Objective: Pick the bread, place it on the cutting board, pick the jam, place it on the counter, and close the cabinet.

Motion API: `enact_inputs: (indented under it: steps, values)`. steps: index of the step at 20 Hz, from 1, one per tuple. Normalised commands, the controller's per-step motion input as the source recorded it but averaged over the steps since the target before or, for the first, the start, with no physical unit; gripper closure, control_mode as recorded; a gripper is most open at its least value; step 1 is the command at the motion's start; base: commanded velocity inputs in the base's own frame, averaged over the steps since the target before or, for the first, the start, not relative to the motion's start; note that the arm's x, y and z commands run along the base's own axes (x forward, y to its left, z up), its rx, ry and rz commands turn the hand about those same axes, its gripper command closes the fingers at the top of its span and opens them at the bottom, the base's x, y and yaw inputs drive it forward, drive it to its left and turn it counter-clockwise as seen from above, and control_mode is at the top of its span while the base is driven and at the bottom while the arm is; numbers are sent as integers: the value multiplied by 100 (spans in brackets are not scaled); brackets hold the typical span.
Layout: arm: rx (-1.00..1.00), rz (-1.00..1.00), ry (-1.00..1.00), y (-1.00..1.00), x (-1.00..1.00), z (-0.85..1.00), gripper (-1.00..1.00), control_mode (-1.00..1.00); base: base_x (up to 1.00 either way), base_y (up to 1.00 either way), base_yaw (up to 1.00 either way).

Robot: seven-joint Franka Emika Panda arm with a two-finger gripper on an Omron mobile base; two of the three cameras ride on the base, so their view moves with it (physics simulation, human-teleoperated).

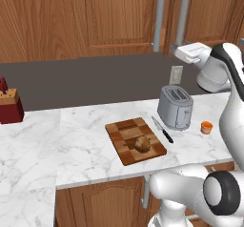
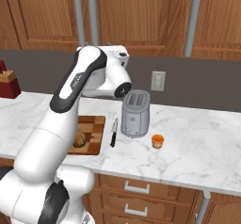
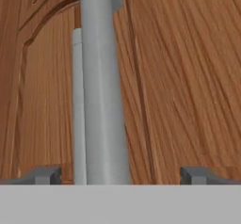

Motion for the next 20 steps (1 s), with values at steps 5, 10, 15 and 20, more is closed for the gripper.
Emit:
enact_inputs:
  steps: [5,10,15,20]
  values:
    - [0,-6,0,31,39,4,-100,-100,0,0,0]
    - [0,-14,0,6,48,9,-100,-100,0,0,0]
    - [0,-18,0,0,52,1,-100,-100,0,0,0]
    - [0,-15,0,0,57,0,-100,-100,0,0,0]
